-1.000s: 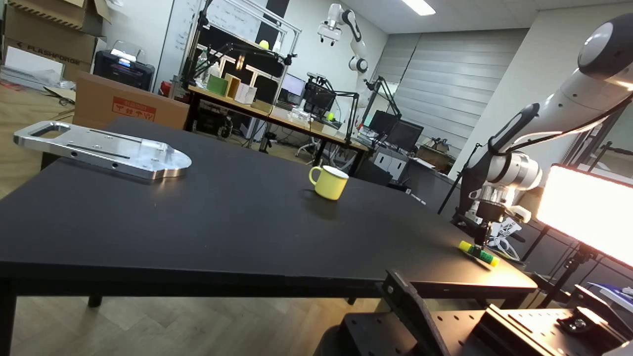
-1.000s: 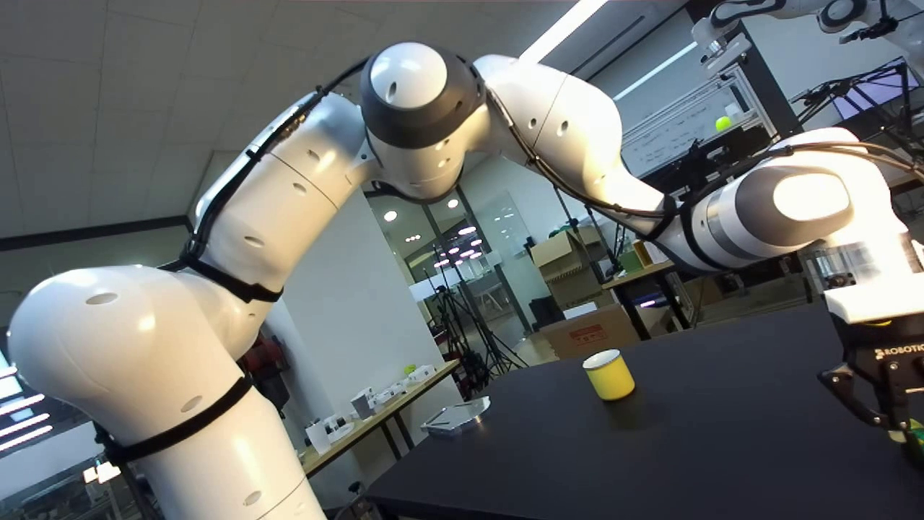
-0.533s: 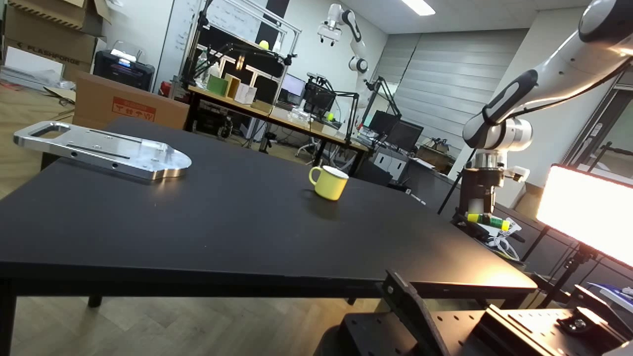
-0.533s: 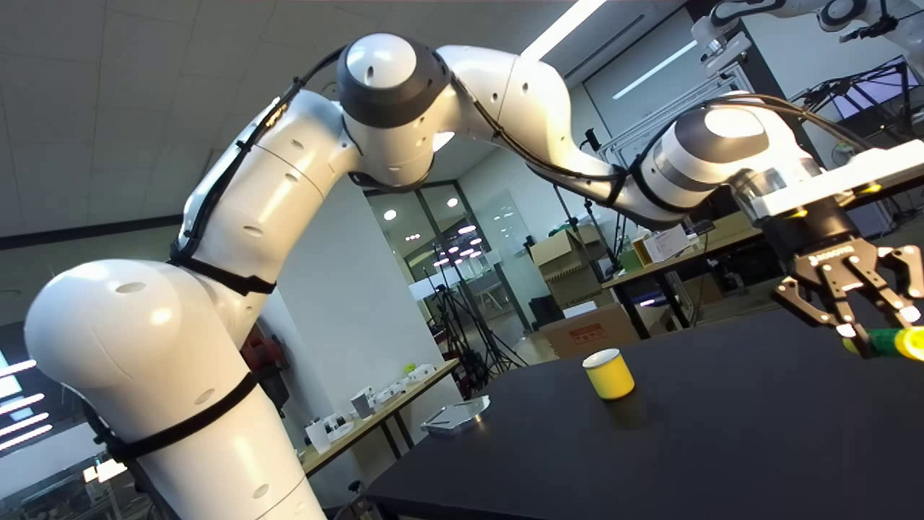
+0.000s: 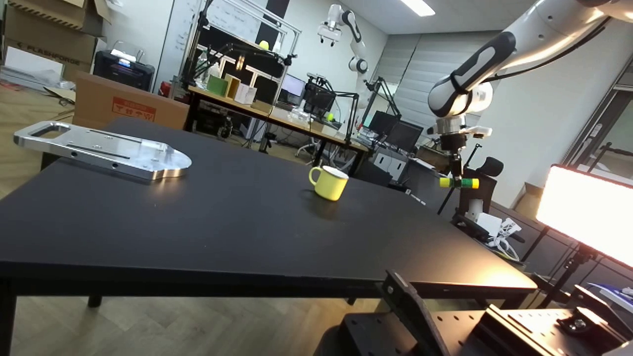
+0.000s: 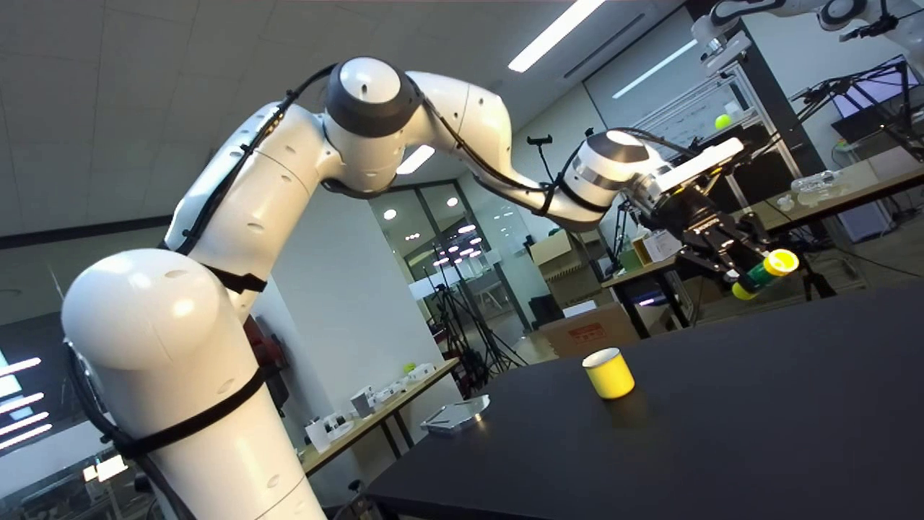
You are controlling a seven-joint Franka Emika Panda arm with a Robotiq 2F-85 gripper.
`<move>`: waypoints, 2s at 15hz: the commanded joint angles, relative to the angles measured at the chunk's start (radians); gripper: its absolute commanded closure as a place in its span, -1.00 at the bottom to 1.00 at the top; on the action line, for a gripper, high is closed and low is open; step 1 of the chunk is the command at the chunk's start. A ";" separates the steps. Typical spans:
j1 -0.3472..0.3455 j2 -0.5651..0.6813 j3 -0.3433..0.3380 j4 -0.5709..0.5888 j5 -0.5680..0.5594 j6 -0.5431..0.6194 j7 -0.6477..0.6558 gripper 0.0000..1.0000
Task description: Put the glue stick inside the yellow mug then take it out
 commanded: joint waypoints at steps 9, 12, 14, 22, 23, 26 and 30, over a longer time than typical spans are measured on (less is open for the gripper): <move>0.349 -0.029 0.076 -0.091 -0.585 -0.010 0.173 0.81; 0.381 -0.024 0.120 -0.107 -0.703 -0.014 0.196 0.81; 0.369 -0.027 0.166 -0.102 -0.683 -0.045 0.216 0.81; 0.350 0.001 0.191 -0.075 -0.689 -0.054 0.187 0.31; 0.350 0.001 0.191 -0.075 -0.689 -0.054 0.187 0.31; 0.384 0.066 0.189 0.005 -0.742 -0.079 0.161 0.81; 0.432 0.148 0.203 0.079 -0.857 -0.094 0.137 0.81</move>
